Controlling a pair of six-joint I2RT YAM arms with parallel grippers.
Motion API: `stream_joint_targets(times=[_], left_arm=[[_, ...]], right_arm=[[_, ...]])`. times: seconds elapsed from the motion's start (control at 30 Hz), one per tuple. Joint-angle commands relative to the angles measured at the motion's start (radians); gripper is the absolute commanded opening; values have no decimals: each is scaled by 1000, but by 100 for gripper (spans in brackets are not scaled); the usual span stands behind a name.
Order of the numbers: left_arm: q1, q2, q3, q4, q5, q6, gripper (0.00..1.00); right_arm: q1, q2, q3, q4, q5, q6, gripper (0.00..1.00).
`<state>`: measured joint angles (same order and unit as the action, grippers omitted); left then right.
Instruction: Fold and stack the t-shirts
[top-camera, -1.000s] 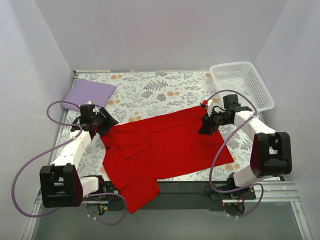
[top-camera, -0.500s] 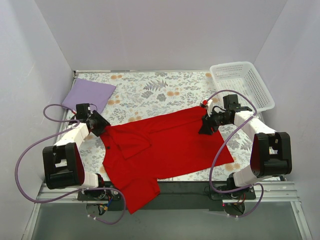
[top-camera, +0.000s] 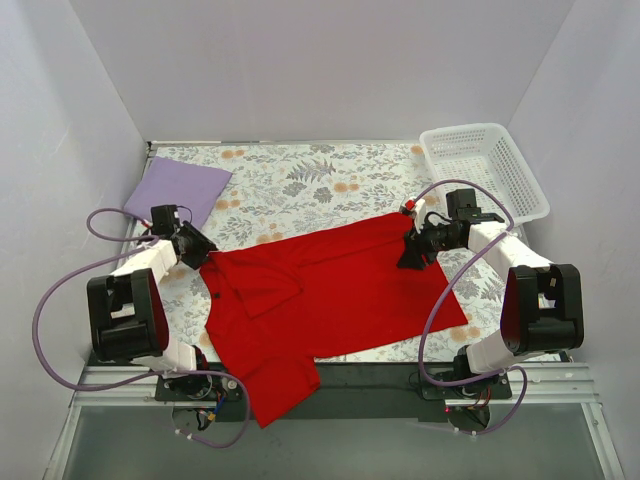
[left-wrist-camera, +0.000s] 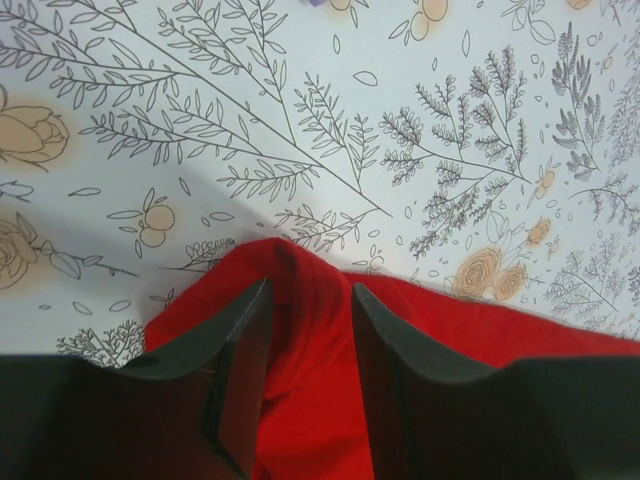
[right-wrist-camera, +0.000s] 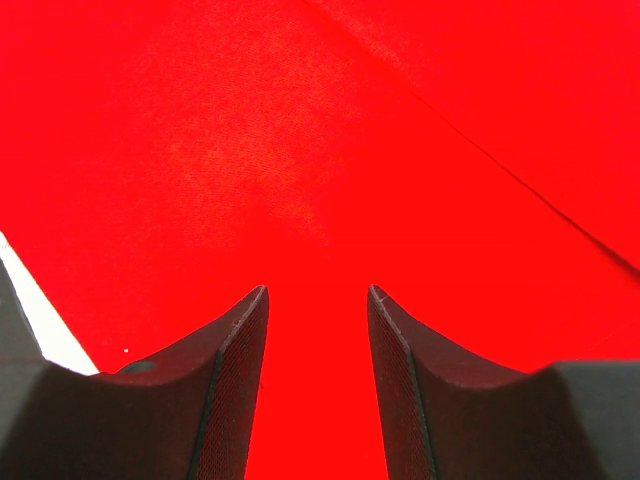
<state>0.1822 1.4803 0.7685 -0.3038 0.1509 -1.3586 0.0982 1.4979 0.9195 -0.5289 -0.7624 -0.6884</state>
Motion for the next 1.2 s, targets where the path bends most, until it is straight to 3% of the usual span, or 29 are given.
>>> stream_joint_targets(times=[0.0,0.2,0.27,0.5,0.7,0.8,0.93,1.17], left_arm=[[8,20,43,35,19,4,35],[8,17,49,43,29,6,14],[8,14,46,43,26,9,0],[37,-31,8,46,-5,4,0],[91,-58,-29,72,1,-14,0],[99,-43,-21,74,13,-14,0],[108,-41,-21,80,25,-8,0],[123,-15,-17,86,45,9,0]], right_arm=[[-2,-1,12,-6,-15,-14,51],[-2,2,12,-6,-11,-16,51],[-2,4,18,-6,1,-16,51],[-2,42,158,10,103,26,51],[12,166,310,79,213,165,50],[41,264,403,89,288,194,43],[66,408,514,89,409,217,26],[67,538,584,87,523,225,16]])
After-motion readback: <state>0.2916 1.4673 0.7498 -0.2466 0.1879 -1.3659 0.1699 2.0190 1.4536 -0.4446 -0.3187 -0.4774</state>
